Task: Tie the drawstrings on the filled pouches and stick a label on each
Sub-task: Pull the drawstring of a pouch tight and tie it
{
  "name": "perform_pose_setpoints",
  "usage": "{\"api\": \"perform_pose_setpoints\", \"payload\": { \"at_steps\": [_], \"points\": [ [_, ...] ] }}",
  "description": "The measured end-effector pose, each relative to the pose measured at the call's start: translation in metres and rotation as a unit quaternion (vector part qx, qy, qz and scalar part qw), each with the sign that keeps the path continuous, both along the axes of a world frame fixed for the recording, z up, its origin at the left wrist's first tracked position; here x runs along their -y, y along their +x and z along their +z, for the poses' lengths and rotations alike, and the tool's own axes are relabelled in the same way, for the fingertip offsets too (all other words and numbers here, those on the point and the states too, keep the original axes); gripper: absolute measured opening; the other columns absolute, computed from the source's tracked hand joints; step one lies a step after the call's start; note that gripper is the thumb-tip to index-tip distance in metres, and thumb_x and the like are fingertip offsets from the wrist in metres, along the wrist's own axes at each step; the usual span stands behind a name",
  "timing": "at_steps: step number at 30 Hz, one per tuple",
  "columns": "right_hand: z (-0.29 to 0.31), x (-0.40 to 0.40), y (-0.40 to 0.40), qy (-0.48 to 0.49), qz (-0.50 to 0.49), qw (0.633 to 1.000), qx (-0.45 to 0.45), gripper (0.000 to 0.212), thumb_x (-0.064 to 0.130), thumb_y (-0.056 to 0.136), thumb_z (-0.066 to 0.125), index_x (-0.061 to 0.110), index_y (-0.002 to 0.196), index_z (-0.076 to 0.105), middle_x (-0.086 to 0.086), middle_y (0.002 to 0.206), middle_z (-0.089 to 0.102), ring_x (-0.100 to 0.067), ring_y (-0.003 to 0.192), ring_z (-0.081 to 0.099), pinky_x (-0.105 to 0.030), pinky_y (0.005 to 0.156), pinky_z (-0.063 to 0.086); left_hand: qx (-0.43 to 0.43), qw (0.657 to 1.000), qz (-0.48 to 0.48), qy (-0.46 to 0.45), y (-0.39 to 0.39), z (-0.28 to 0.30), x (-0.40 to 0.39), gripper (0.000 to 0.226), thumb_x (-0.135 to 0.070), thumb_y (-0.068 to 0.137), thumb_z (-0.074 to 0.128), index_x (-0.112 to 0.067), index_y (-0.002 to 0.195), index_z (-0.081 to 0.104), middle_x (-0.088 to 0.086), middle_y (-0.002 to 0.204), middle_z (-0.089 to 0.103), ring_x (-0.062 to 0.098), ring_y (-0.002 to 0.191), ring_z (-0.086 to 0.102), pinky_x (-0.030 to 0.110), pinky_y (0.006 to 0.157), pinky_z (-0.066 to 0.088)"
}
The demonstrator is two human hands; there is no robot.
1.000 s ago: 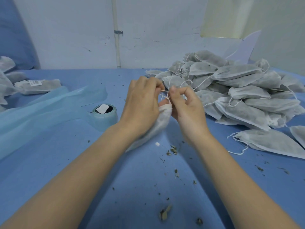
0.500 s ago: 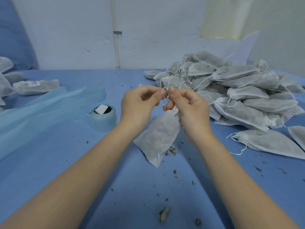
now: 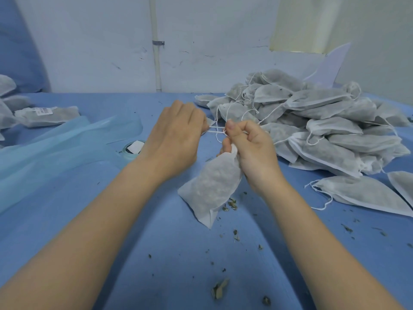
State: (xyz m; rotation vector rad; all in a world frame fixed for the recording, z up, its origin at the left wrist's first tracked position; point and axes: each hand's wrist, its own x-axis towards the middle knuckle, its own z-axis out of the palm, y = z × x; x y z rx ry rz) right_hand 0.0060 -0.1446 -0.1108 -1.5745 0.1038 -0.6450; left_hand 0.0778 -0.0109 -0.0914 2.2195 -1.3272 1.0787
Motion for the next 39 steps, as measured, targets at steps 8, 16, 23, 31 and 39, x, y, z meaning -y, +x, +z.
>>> {"api": "perform_pose_setpoints", "payload": {
  "at_steps": [8,16,23,31,39],
  "points": [
    [-0.002,0.008,0.0,-0.064,-0.074,0.995,0.002,0.028,0.029,0.097,0.056,0.017,0.072,0.051,0.012,0.045,0.049,-0.02,0.054,0.045,-0.054,0.069,0.047,-0.314,0.935,-0.044,-0.161,-0.011,-0.012,0.021,0.019,-0.02,0.1,0.04,-0.009,0.09,0.052,0.004,0.088,0.053,0.024,0.084,0.048,0.03,0.072,0.036],
    [-0.004,0.008,0.001,-0.068,-0.059,0.996,0.02,0.029,0.033,0.096,0.057,0.024,0.068,0.055,0.008,0.048,0.053,-0.012,0.048,0.053,-0.034,0.062,0.043,-0.519,0.774,-0.151,-0.331,-0.02,-0.011,0.026,0.01,-0.026,0.085,0.067,-0.021,0.077,0.07,-0.01,0.064,0.068,0.001,0.057,0.056,0.015,0.056,0.043],
    [-0.001,0.01,-0.002,-0.092,-0.044,0.995,-0.02,0.033,0.041,0.094,0.057,0.029,0.064,0.053,0.006,0.049,0.056,-0.026,0.06,0.049,-0.043,0.062,0.041,-0.348,0.897,-0.104,-0.251,-0.005,-0.009,0.014,0.011,-0.018,0.085,0.067,-0.018,0.075,0.072,-0.013,0.06,0.065,-0.004,0.057,0.054,0.006,0.06,0.037],
    [0.003,0.016,-0.006,-0.143,-0.002,0.989,-0.041,0.031,0.027,0.095,0.058,0.025,0.065,0.056,0.008,0.047,0.049,-0.014,0.053,0.044,-0.023,0.051,0.034,-0.057,0.989,-0.057,-0.127,0.005,-0.005,0.002,0.014,-0.01,0.08,0.066,-0.004,0.069,0.072,0.007,0.056,0.064,0.023,0.052,0.055,0.023,0.054,0.028],
    [0.007,0.018,-0.011,-0.143,0.018,0.989,0.016,0.025,0.016,0.089,0.062,0.023,0.065,0.065,0.016,0.048,0.047,-0.003,0.049,0.041,-0.019,0.052,0.039,-0.032,0.987,-0.081,-0.135,0.004,-0.002,-0.002,0.018,-0.014,0.081,0.061,-0.005,0.073,0.075,0.007,0.06,0.067,0.025,0.055,0.06,0.018,0.054,0.026]
  ]
}}
